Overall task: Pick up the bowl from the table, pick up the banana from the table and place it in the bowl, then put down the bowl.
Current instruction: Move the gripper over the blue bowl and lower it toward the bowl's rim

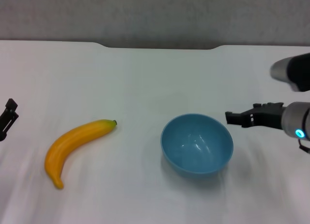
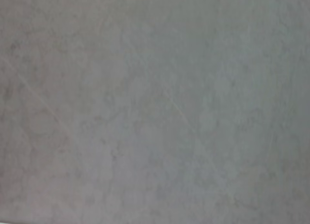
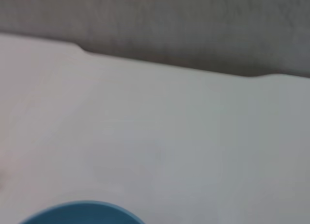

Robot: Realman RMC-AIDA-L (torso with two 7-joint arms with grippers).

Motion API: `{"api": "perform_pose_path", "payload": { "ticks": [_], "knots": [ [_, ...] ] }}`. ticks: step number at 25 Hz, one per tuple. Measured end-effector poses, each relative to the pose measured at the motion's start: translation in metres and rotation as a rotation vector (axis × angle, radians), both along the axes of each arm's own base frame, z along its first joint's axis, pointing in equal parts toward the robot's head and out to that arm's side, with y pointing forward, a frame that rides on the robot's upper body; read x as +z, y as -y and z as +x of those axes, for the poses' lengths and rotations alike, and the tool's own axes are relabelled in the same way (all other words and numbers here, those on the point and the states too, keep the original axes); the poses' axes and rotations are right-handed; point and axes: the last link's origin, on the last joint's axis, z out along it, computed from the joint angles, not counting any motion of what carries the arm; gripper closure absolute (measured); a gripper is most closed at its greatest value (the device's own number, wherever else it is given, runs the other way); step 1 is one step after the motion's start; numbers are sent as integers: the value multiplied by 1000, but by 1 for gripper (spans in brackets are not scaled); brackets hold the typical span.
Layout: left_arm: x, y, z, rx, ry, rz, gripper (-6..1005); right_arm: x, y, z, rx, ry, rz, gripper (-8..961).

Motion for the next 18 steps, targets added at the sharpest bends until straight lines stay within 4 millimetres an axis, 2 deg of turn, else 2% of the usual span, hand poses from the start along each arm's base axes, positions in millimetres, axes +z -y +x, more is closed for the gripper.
{"api": "perform_pose_path", "payload": {
  "ticks": [10, 18],
  "knots": [
    [1, 0, 1, -5, 1, 3, 101, -33, 11, -8, 19, -29, -12, 99],
    [1, 0, 2, -12, 1, 7, 102, -45, 18, 5, -33, -36, -28, 101]
  ]
}}
